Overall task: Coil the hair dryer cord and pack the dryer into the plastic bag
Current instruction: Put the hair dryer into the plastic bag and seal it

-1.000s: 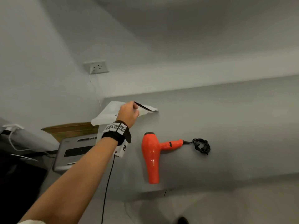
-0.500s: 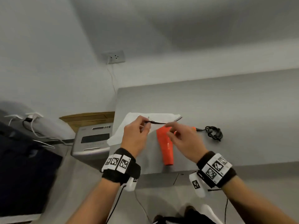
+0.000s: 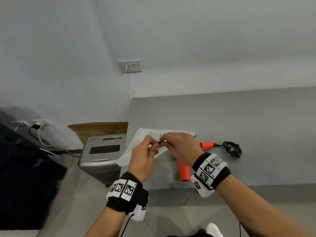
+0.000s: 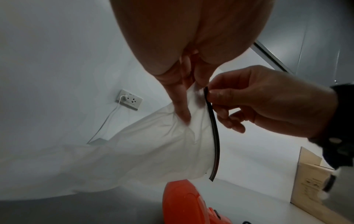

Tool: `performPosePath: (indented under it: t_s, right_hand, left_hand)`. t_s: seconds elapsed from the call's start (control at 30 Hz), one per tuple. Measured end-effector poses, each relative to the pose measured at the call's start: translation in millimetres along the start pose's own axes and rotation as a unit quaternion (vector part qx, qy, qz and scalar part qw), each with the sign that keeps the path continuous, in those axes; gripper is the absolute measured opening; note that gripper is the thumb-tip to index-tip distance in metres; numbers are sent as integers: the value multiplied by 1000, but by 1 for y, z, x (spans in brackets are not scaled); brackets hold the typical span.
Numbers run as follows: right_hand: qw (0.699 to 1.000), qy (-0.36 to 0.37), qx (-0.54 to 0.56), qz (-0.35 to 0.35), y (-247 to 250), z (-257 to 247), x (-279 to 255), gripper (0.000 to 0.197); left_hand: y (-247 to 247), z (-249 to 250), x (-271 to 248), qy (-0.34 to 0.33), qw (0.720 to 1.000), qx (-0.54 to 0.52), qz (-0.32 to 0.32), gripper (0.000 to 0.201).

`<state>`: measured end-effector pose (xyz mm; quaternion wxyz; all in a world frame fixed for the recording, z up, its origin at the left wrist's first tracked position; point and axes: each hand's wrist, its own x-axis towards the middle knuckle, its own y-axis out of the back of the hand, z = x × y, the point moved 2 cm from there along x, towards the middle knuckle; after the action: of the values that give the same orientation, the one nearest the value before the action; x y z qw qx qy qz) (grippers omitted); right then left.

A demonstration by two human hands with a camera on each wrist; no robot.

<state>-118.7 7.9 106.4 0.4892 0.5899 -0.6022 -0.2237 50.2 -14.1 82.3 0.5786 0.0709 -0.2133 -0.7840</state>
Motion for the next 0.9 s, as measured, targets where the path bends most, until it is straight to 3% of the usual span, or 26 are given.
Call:
performPosePath:
  t_s: [0.1,0.23,0.33,0.43,0.53,0.57,0.63,0.67,0.7,0.73,0.8,0.9]
  right_hand:
    - [998,1,-67,-3,3,20,2,20]
    - [986,-88,-119,-78,10,72,3,18]
    - [977,-137,-148,-72,17,102,7,15]
    - [972,-202,-117,-6,25,115,12,13]
    - [953,-275,28,125,30,112,13,14]
    - [928,-305,122,177,29,106,10,16]
    - [822,-384,346,241,22,96,2,21]
    - [759,-418,443,229,16,87,-3,23]
    - [722,-440,500,187,11,77,-7,24]
    - [715,-446,522,136,3,70,-10,23]
    - [742,-435,503,78,-11,64,-14,20]
    - [827,-378,415,33,-18,60,-18,26]
  left_hand:
    - [10,-1,-4,-3,1000,-6,21,10]
    - [17,5,-16,15,997,-69,30,11]
    - [12,7,-25,32,996,-82,23,9]
    - [5,5,-28,37,996,-76,25,12]
    - [-1,5,-31,15,998,-58,28,14]
    - [-3,4,-33,6,998,-56,28,14]
    - [-7,1,-37,-5,998,-59,23,14]
    - [-10,-1,-40,-3,998,-59,19,13]
    - [-14,-3,-42,-3,998,-55,16,11]
    - [-17,-4,-44,-3,999,-49,12,10]
    - [-24,-6,-49,3,999,-45,-7,9]
    - [-24,-4,-48,33,998,-19,-58,19]
